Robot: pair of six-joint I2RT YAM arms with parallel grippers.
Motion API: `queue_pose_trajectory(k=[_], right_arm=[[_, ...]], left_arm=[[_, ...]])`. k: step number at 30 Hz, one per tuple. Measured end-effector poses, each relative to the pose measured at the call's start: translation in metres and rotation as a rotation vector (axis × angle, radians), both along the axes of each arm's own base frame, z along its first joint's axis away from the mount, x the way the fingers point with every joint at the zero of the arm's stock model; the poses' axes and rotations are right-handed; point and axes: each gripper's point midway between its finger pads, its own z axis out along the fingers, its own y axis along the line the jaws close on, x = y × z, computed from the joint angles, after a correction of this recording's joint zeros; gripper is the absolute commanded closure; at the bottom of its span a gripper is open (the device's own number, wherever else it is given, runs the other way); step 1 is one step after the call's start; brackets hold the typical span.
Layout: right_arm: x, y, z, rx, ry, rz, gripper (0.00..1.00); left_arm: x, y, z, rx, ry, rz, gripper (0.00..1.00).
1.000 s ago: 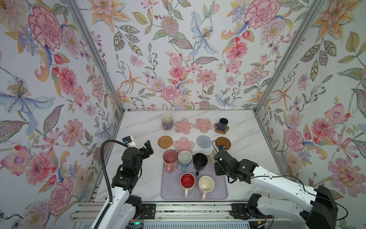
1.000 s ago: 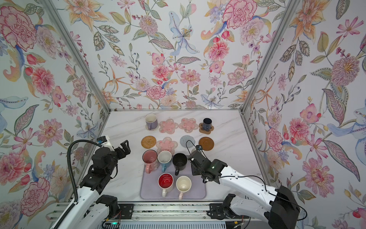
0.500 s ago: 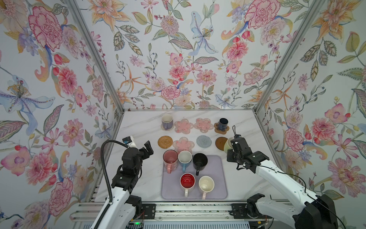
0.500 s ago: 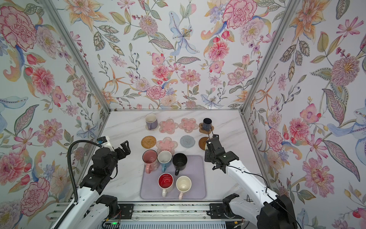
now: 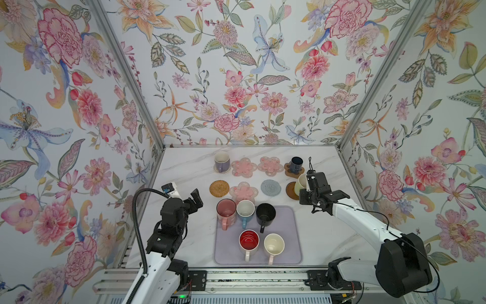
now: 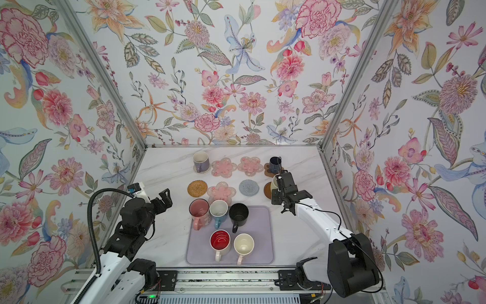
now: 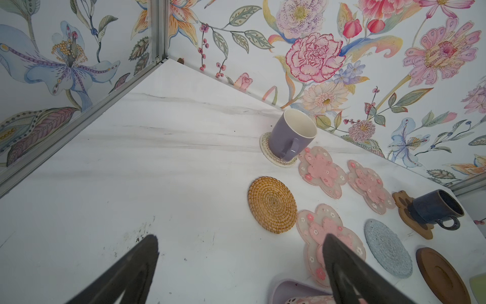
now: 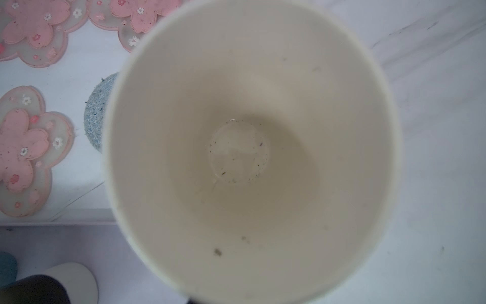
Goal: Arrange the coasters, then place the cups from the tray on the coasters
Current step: 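Grasp the green-handled white mug by its rim with the right gripper and lift, then carry the green-handled mug beyond the tray and lower it onto the brown wooden coaster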
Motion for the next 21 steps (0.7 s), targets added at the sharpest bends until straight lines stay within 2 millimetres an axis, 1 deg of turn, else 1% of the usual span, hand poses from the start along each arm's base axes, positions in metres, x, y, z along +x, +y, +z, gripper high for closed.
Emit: queue_pose_trajectory(k=[4,9,12,16,21], right_arm=[[0.008,0.0,-0.006,-0.002,0.004,0.003,1.0],[0.012,0.001,-0.023,-0.019,0.042,0.009,1.0],[0.014,0.001,-0.029,-0.029,0.057,0.014,1.0],[0.022,0.004,-0.032,-0.033,0.057,0.02,1.0],[0.027,0.005,-0.029,-0.033,0.047,0.023,1.0]], left_arm=[[-0.001,0.0,-0.001,0.001,0.006,0.0,0.01],[0.0,0.0,-0.005,0.004,0.019,0.0,0.01],[0.001,0.0,-0.006,0.005,0.024,0.0,0.01],[0.0,0.0,-0.007,0.006,0.027,0.0,0.01],[0.0,0.0,-0.007,0.006,0.027,0.0,0.01]])
